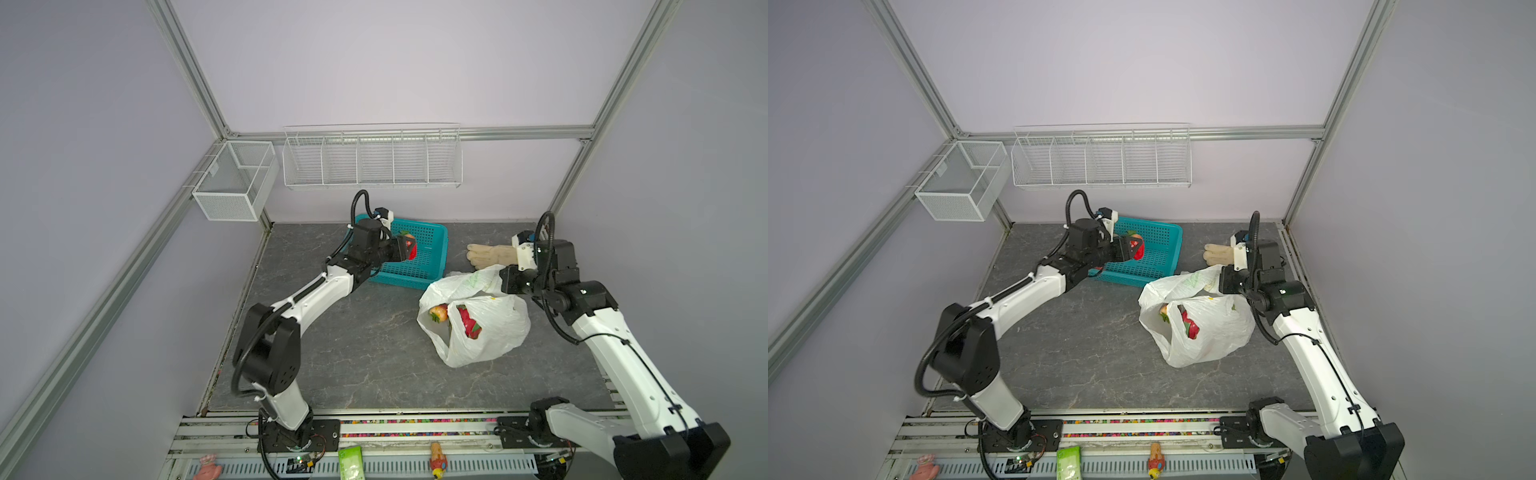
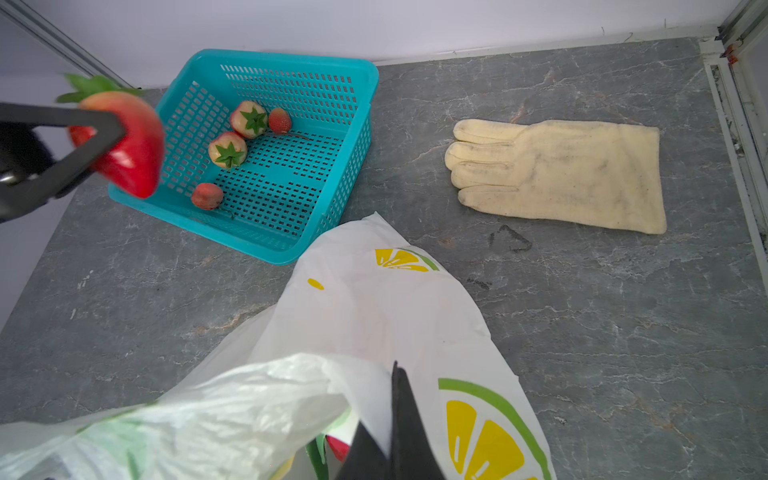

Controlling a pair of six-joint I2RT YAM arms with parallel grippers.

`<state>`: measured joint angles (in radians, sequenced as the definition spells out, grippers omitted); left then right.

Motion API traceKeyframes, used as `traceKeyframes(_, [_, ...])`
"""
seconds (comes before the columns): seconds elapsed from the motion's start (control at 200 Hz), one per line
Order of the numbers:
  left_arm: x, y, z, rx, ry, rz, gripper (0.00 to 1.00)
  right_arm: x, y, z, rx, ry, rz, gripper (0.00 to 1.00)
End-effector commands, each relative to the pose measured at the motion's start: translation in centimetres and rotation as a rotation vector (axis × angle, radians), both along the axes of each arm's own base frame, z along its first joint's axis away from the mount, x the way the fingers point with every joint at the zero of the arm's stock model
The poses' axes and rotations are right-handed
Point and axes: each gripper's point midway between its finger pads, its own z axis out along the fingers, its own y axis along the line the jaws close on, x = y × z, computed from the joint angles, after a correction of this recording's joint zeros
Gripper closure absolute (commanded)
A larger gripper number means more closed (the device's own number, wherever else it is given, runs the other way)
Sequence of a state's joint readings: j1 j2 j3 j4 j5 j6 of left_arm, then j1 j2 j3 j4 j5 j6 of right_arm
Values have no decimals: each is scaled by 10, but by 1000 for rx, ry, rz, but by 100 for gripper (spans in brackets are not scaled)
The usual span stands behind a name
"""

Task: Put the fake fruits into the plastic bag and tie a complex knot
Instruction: 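Lift the apple and carry it to the bag opening with the left gripper, then lower the apple into the bag held by the right gripper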

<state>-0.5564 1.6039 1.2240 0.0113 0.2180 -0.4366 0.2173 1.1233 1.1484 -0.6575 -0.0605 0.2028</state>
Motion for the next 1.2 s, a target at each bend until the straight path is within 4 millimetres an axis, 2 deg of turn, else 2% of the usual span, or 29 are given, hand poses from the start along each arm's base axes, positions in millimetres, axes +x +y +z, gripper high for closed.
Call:
traceKeyframes(0.0, [-42,24,-21,47,21,65,55,2,5,3,27,-14,21,94])
traceKeyframes(0.105, [-101,45,-38,151,20,65,55,5,6,5,30,-25,28,94])
traceKeyframes(0.165, [-137,48,-53,196,37,14,56,5,7,6,30,-23,34,94])
traceKeyframes(0.22, [-168,47,-59,215,30,-48,56,5,7,5,27,-21,33,94])
traceKeyframes(0.29, [-205,39,-57,223,-14,-157,56,5,7,5,28,-22,33,94])
traceKeyframes(0.375, [-239,23,-45,195,-88,-295,56,5,7,5,33,-21,34,94])
traceKeyframes(0.465, [-259,-3,-29,145,-152,-413,55,4,9,4,46,-17,36,94])
traceKeyframes(0.535, [-269,-28,-24,144,-169,-504,55,2,11,6,59,-18,46,94])
traceKeyframes(0.615, [-260,-51,-24,184,-168,-502,56,-2,11,9,65,-22,47,94])
traceKeyframes(0.67, [-244,-62,-25,221,-168,-451,57,-3,11,10,63,-25,48,94])
traceKeyframes(0.8, [-201,-61,-33,311,-160,-228,58,-6,10,11,58,-23,52,94])
traceKeyframes(0.885, [-185,-58,-39,353,-162,-157,58,-7,9,12,52,-24,51,94])
traceKeyframes(0.985, [-177,-68,-47,355,-160,-168,57,-7,9,12,54,-25,50,94])
traceKeyframes(1.195, [-164,-113,-49,345,-218,-251,54,-6,15,12,82,-25,66,94])
